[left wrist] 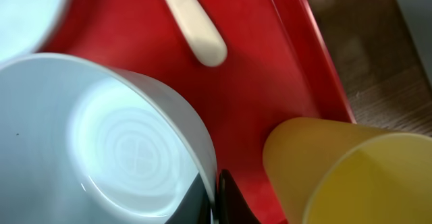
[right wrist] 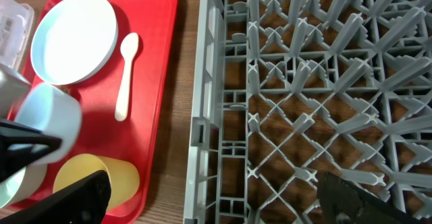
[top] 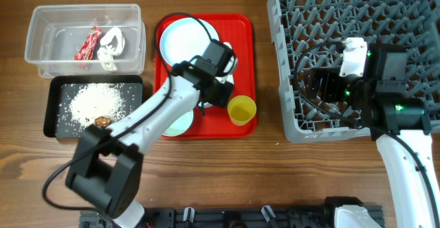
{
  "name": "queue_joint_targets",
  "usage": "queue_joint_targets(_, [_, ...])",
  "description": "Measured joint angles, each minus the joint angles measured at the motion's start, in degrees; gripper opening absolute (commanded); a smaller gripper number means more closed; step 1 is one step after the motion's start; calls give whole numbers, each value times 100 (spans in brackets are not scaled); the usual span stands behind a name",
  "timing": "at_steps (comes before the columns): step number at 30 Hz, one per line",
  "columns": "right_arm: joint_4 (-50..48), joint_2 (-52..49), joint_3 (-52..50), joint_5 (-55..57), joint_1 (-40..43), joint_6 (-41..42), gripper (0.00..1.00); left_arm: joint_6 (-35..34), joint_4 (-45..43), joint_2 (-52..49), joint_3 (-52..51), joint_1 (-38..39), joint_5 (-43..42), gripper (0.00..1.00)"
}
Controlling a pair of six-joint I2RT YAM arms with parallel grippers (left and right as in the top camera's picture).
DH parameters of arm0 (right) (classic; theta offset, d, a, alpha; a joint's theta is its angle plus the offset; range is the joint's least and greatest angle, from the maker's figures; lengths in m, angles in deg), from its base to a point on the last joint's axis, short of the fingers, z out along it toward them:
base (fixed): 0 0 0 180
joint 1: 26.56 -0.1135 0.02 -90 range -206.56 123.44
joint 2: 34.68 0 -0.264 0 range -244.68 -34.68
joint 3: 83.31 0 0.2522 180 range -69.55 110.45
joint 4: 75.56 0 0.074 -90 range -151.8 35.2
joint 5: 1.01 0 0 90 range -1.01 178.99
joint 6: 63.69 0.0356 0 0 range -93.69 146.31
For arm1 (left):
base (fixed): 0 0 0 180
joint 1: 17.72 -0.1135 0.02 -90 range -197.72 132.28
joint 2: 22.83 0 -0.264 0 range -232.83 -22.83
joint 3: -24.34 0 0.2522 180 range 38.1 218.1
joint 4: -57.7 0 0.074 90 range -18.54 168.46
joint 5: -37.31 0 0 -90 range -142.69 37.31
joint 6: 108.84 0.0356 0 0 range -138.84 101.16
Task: Sort waste into correct bins and load items into the dishwasher rack
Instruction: 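Set the empty light-blue bowl back on the red tray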
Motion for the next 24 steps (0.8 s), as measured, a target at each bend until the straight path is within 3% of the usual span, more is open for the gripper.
queue_joint_targets(2, [-2, 0, 0, 0, 0, 0, 100, 0, 0, -55, 0, 76, 0, 6])
queue_joint_targets(5, [-2, 0, 0, 0, 0, 0, 100, 9, -2, -57, 0, 195, 2, 26])
queue_joint_targets(6, [-2, 0, 0, 0, 0, 0, 100, 15, 0, -57, 0, 216, 2, 28])
queue_joint_targets(13, [0, 0, 0, 0, 0, 0, 100, -20, -22, -57, 0, 238, 72, 34])
queue_joint_targets(19, [0, 0, 0, 0, 0, 0, 100, 0, 131, -39, 210, 195, 155, 62])
queue_joint_targets(24, [0, 0, 0, 0, 0, 0, 100, 254, 153, 192, 522, -140, 216, 65])
